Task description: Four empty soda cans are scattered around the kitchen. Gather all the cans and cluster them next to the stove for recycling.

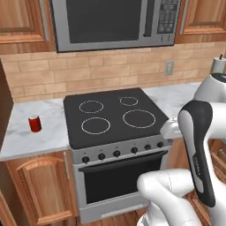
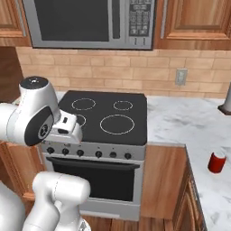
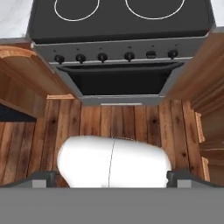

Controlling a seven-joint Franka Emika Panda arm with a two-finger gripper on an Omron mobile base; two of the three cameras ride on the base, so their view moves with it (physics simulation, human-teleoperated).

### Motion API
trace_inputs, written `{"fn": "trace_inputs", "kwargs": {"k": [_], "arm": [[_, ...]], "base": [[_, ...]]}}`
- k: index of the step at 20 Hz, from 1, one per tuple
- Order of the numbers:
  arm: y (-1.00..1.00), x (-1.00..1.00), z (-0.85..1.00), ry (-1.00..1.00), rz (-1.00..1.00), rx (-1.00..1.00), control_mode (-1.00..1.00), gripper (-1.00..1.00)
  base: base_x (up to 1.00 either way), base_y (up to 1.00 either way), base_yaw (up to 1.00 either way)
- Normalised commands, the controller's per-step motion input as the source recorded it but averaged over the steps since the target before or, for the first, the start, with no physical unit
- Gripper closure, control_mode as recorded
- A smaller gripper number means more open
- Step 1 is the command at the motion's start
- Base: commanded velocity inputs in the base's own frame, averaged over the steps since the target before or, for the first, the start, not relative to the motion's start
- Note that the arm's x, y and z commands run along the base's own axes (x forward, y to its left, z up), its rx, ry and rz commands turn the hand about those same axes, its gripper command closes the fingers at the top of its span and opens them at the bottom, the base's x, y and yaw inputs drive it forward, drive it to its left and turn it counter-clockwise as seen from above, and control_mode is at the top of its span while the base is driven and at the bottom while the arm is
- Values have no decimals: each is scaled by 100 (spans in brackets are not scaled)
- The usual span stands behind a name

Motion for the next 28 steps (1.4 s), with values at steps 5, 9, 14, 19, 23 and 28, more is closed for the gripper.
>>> {"fn": "trace_inputs", "kwargs": {"k": [5, 9, 14, 19, 23, 28], "arm": [[0, 0, 0, 0, 0, 0, 100, -100], [0, 0, 0, 0, 0, 0, 100, -100], [0, 0, 0, 0, 0, 0, 100, -100], [0, 0, 0, 0, 0, 0, 100, -100], [0, 0, 0, 0, 0, 0, 100, -100], [0, 0, 0, 0, 0, 0, 100, -100]], "base": [[1, -51, -41], [1, -53, -41], [17, -38, -38], [11, -25, -38], [1, -3, -37], [13, -6, -34]]}}
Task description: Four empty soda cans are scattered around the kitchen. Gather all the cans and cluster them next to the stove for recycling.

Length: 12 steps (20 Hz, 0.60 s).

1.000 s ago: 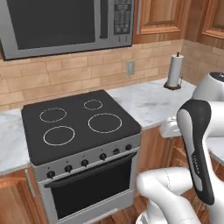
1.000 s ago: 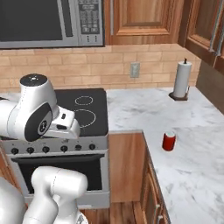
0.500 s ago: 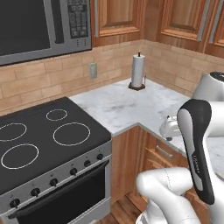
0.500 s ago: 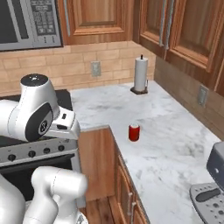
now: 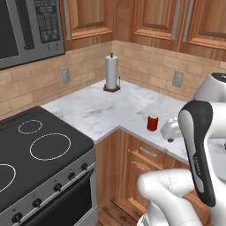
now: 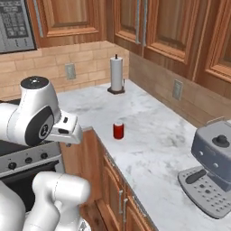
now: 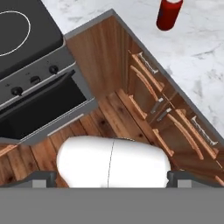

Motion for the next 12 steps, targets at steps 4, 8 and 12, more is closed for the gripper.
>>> {"fn": "trace_inputs", "kwargs": {"k": [4, 8, 12], "arm": [[0, 0, 0, 0, 0, 0, 100, -100], [0, 0, 0, 0, 0, 0, 100, -100], [0, 0, 0, 0, 0, 0, 100, -100]], "base": [[2, -8, -27], [0, -3, -31], [-1, 2, -37]]}}
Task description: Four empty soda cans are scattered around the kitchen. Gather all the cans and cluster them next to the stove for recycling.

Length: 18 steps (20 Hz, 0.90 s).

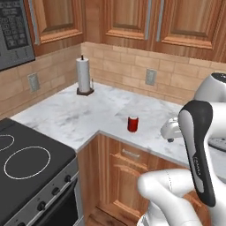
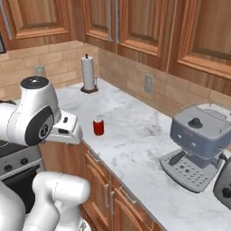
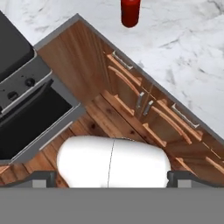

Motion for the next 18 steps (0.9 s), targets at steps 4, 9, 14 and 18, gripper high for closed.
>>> {"fn": "trace_inputs", "kwargs": {"k": [4, 9, 14, 18], "arm": [[0, 0, 0, 0, 0, 0, 100, -100], [0, 0, 0, 0, 0, 0, 100, -100], [0, 0, 0, 0, 0, 0, 100, -100], [0, 0, 0, 0, 0, 0, 100, -100]], "base": [[0, 0, -34], [0, 17, -21], [4, 38, -2], [13, 58, -12]]}}
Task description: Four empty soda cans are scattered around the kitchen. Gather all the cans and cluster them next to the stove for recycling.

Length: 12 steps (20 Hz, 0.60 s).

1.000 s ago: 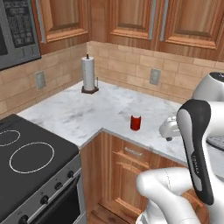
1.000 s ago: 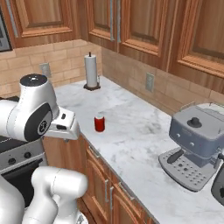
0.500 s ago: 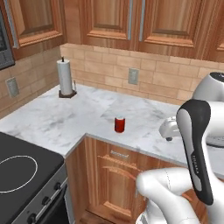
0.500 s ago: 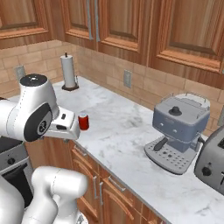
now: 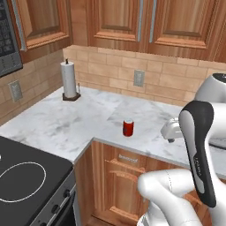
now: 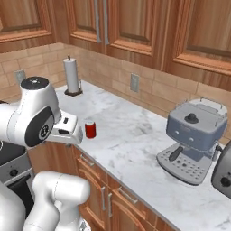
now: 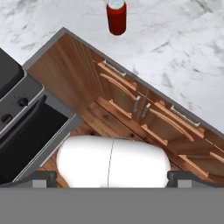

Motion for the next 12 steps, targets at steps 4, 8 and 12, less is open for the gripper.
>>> {"fn": "trace_inputs", "kwargs": {"k": [4, 8, 12], "arm": [[0, 0, 0, 0, 0, 0, 100, -100], [0, 0, 0, 0, 0, 0, 100, -100], [4, 0, -1, 0, -4, 0, -100, -100]], "base": [[23, 48, -9], [2, 27, -7], [0, 3, -2]]}}
